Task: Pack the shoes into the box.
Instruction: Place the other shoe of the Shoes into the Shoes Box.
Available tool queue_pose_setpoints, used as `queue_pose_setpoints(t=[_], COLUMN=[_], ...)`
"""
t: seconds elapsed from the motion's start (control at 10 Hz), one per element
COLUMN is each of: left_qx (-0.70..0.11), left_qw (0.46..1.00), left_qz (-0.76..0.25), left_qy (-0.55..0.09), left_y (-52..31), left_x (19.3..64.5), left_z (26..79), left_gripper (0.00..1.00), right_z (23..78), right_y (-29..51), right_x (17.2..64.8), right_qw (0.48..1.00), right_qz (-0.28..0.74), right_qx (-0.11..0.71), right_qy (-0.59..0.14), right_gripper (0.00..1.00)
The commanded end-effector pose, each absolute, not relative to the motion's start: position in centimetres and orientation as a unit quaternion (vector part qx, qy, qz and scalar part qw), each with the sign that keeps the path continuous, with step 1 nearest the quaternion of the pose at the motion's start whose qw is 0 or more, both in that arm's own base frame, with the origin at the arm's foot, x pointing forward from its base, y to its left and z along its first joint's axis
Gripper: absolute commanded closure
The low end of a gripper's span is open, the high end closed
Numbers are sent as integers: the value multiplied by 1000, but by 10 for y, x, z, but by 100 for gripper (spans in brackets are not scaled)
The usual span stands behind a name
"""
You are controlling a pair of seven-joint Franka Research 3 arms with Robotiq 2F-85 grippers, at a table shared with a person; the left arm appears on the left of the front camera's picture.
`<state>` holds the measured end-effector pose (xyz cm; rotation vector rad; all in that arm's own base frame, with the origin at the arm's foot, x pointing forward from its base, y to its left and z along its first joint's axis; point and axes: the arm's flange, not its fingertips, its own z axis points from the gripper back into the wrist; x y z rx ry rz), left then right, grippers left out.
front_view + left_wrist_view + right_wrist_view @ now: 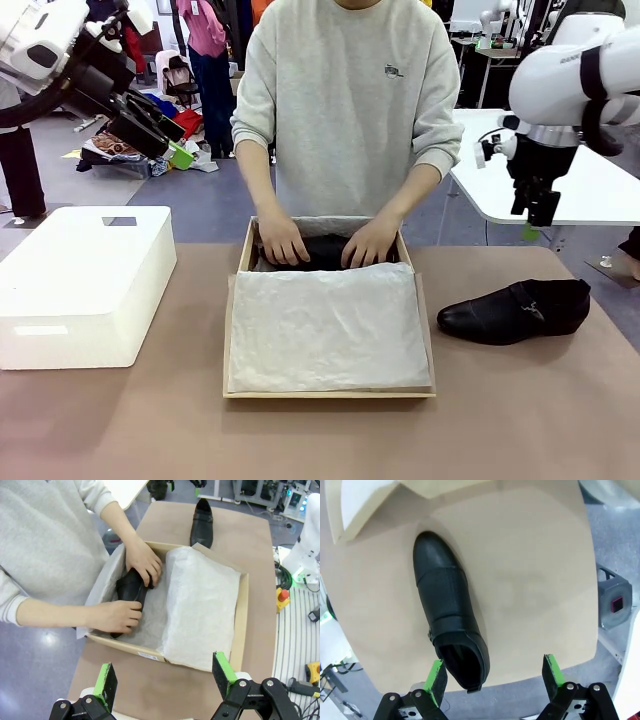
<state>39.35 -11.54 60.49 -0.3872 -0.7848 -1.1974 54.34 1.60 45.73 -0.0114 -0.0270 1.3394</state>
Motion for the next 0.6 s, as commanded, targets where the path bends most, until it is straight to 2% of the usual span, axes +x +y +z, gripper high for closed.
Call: queue_pose_setpoints(t=[0.0,0.5], left_qx=[-185,-185], left_qw=[732,732], left_qz=[-546,-546], left_qy=[-363,-363], left_y=[-115,-115], left_x=[394,394], left_z=[606,606], left_gripper=[0,0], right_z=[452,433], right_y=[-4,-39], right_x=[529,511], right_qw=[777,774], right_qz=[629,633], right_qx=[-14,-5], right_qy=[-23,-32], right_gripper=[0,0])
